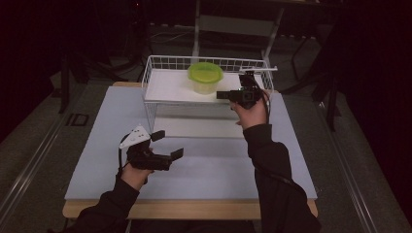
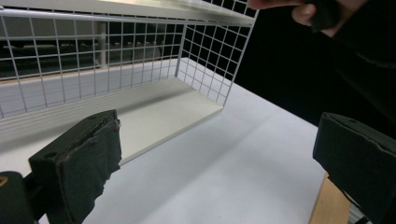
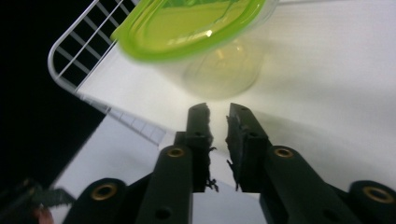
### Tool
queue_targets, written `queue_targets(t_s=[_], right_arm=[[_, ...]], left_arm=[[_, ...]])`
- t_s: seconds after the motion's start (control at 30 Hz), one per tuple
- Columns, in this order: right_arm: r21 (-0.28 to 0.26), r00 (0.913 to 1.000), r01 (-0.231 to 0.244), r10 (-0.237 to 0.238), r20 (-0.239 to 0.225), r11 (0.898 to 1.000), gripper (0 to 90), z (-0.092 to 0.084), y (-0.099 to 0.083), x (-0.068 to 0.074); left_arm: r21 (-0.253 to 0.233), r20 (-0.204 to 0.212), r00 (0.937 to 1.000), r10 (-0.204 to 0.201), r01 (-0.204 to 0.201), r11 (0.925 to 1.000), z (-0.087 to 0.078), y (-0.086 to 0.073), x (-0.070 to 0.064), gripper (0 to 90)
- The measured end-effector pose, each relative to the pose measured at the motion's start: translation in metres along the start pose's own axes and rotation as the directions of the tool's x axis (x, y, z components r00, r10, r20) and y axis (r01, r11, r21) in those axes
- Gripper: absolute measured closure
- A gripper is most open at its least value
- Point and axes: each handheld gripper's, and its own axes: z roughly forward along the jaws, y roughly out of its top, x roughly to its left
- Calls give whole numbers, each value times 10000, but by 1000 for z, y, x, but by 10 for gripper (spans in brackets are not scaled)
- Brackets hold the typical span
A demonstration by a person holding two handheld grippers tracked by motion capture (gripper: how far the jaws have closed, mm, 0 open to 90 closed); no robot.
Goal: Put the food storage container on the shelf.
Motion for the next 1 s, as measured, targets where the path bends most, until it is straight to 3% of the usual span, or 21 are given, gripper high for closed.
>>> queue_targets(t_s=[0.13,0.23,0.33,0.4,0.43,0.47,0.63,0.73,1.0], right_arm=[[78,9977,455,-450,-503,9989,589,-10,-17,8],[7,9955,789,-787,-536,9969,516,-15,-26,11],[-384,9863,1536,-1556,-544,9874,375,-25,-47,16],[-510,9824,1727,-1757,-632,9837,314,-30,-57,16],[-510,9824,1727,-1757,-632,9837,314,-30,-57,16],[-459,9772,1957,-1988,-753,9796,290,-34,-66,16],[-439,9749,1952,-1988,-1003,9798,268,-41,-83,13],[-344,9708,2210,-2233,-877,9747,239,-43,-100,8],[72,9728,2117,-2100,-977,9773,225,-34,-139,-11]], left_arm=[[82,212,9997,132,-133,9999,-1,-2,0,18],[173,409,9989,208,-216,9996,-4,-4,0,18],[173,555,9984,98,-108,9998,-7,-8,0,18],[189,617,9977,270,-282,9994,-10,-11,1,18],[189,617,9977,270,-282,9994,-10,-11,1,19],[251,643,9975,296,-313,9992,-10,-12,0,19],[408,718,9964,444,-474,9980,-15,-17,-2,18],[399,721,9964,436,-466,9981,-19,-18,-2,18],[658,707,9948,728,-774,9948,-27,-25,0,18]])
